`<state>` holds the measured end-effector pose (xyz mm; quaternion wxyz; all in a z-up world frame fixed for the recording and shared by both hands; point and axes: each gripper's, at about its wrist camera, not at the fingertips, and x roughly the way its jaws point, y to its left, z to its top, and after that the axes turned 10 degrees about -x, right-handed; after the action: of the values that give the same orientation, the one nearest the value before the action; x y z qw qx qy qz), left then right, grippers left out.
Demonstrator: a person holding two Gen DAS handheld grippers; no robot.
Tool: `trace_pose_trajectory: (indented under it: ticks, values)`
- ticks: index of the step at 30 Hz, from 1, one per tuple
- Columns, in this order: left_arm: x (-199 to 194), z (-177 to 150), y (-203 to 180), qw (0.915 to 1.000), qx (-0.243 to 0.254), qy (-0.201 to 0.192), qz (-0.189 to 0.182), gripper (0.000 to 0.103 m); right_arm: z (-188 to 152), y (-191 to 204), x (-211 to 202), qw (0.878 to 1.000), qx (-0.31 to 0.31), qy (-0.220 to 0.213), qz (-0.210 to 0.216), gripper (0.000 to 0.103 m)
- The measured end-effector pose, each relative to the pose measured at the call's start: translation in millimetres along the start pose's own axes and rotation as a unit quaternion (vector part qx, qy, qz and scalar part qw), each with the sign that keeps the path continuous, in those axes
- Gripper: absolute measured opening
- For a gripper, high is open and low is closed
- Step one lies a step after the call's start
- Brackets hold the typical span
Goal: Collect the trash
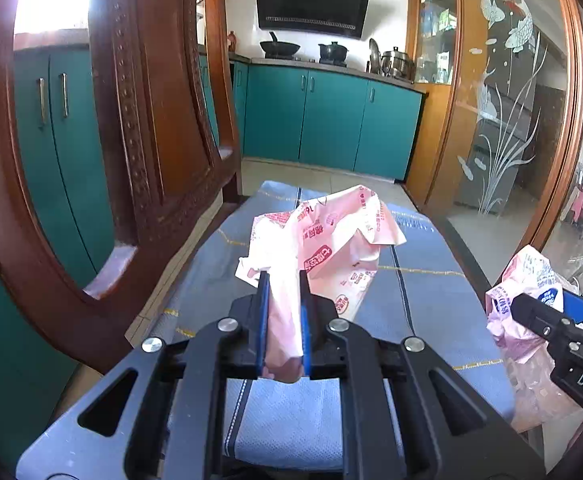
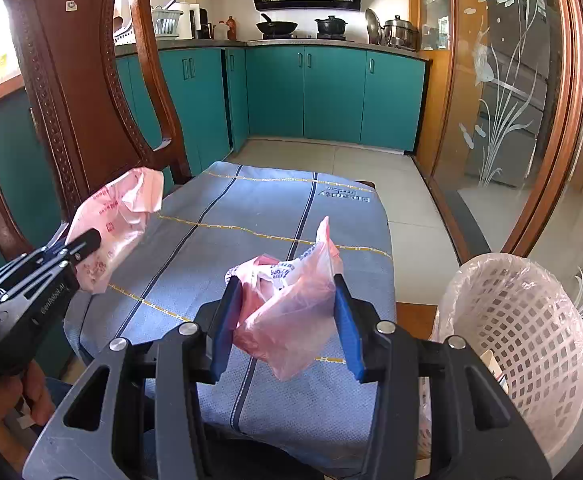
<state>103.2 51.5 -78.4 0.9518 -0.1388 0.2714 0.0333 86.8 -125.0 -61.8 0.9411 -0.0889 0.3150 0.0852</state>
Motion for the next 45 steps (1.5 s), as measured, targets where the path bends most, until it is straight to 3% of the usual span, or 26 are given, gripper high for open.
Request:
trace_pose_trajectory:
  ticks: [45]
  values:
    - [-1,-6,-1,0.9999,0.011,-0.005,0.003,0.014,-7,-2,3,1.000,0.008,0.004,0.006,0.045]
